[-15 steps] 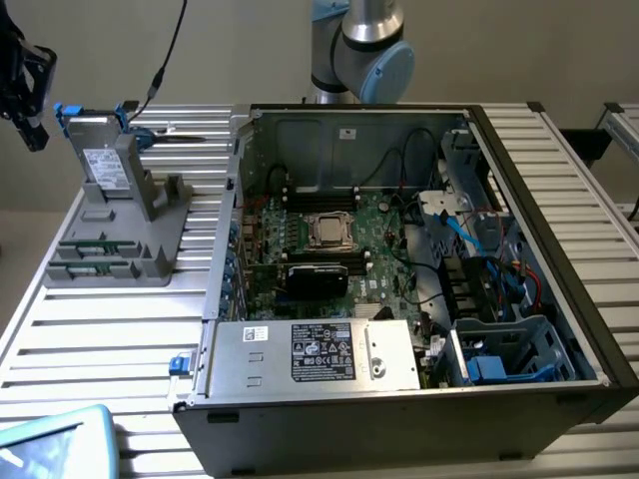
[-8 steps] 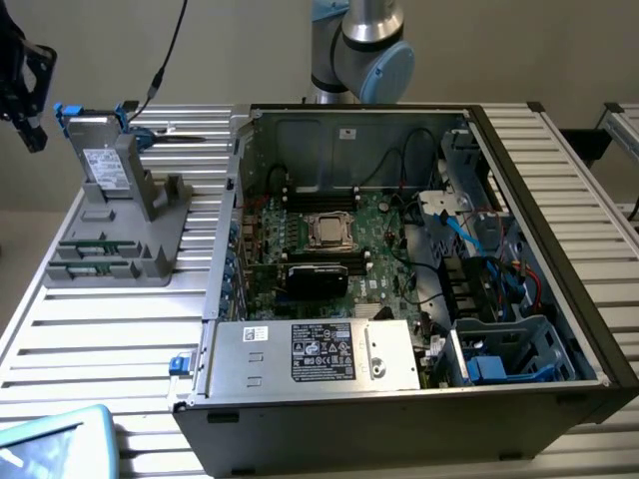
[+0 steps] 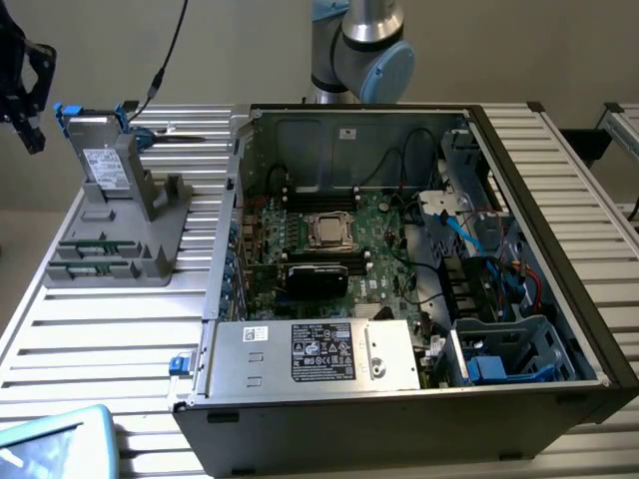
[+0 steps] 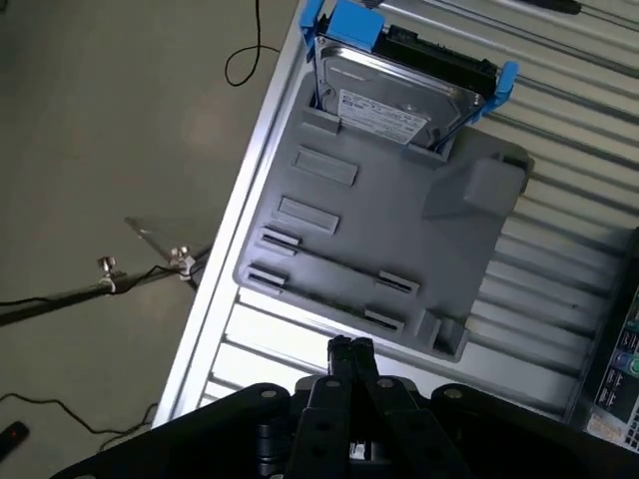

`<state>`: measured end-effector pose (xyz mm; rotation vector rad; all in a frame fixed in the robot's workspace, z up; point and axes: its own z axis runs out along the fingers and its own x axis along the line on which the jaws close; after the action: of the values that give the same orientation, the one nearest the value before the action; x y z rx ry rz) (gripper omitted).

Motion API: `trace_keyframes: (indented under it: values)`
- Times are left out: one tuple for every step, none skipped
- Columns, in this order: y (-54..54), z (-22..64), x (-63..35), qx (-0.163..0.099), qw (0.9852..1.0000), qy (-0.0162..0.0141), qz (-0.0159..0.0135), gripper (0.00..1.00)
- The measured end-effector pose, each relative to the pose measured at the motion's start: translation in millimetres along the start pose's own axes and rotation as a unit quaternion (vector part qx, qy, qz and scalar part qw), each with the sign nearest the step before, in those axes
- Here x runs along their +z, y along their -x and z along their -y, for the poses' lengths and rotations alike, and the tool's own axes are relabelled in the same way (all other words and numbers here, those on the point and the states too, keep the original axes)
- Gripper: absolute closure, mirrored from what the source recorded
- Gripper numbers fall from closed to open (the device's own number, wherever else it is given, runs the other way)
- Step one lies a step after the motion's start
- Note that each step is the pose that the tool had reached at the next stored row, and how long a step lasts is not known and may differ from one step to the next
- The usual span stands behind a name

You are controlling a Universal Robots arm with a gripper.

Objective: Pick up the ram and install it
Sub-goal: 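Pick up the ram and move it above insertion slot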

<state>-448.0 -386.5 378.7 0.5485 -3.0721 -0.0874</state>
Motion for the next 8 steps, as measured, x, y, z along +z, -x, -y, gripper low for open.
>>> trace_keyframes:
  values:
    - [0.0,0.0,0.2,-0.008,1.0000,0.0001,-0.0009,0.89]
    - [0.0,0.0,0.4,-0.017,0.9999,0.0002,-0.0019,0.89]
    - [0.0,0.0,0.6,-0.025,0.9997,0.0002,-0.0028,0.89]
    - [0.0,0.0,0.8,-0.034,0.9994,0.0003,-0.0038,0.89]
    - [0.0,0.1,1.0,-0.043,0.9991,0.0004,-0.0048,0.89]
    - [0.0,0.1,1.2,-0.052,0.9986,0.0005,-0.0057,0.89]
    - [0.0,0.1,1.5,-0.062,0.9981,0.0005,-0.0067,0.89]
    - [0.0,0.1,1.7,-0.071,0.9975,0.0005,-0.0075,0.89]
